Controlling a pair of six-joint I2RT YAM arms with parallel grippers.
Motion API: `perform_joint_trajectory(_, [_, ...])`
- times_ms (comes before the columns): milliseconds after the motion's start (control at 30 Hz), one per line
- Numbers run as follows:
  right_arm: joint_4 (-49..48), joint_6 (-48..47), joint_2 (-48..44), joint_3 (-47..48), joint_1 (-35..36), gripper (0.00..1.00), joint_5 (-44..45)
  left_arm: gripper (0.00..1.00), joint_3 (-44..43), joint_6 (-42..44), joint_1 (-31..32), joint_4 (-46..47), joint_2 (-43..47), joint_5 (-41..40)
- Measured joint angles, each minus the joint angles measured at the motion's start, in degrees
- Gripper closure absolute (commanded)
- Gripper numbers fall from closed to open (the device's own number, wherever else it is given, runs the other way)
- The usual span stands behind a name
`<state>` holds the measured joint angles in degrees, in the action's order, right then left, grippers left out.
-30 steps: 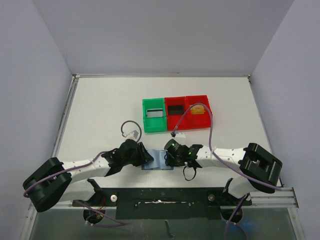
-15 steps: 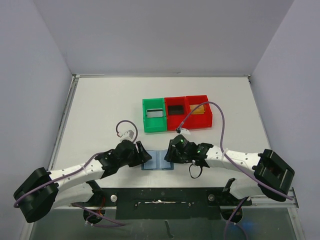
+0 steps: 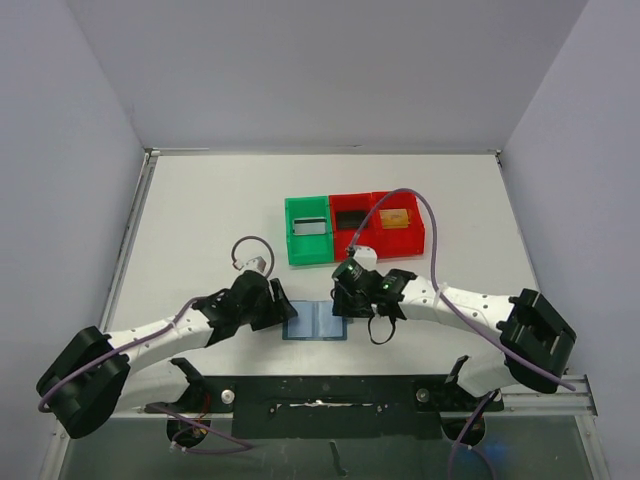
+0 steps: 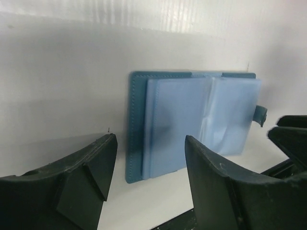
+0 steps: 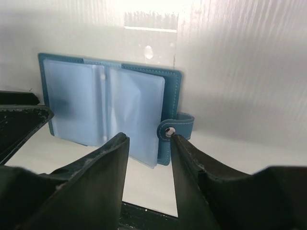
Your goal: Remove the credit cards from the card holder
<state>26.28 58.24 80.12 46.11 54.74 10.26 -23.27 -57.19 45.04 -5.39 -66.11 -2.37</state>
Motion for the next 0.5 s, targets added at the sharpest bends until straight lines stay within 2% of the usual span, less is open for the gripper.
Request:
perform_joint_trajectory(67, [3.0,-1.8,0.7,3.3,0.1,0.6,1.4,0.43,0.0,0.9,-2.3,-0.4,0.2,1.1])
perform_joint_trajectory(167, [2.0,-5.4,-1.1,4.4,-0.2,0.72,-0.2,0.46,0.0,1.9,-4.0,-0.8,1.6,2.6])
perform_joint_trajectory(200, [1.0,-6.5,-1.8,4.3,-0.5,0.73,-1.7,0.47,0.0,2.4,-4.0,-0.9,2.7,3.2])
perform_joint_trajectory(333, [-4.4,-7.3,-1.8,3.7,-0.8,0.75,-6.6,0.48,0.0,4.3,-5.0,-1.8,5.0,4.9])
perform_joint_trajectory(500, [-9.5,-5.2,2.5,0.9,-0.8,0.75,-9.0,0.5,0.1,5.4,-6.7,-1.6,6.5,6.7])
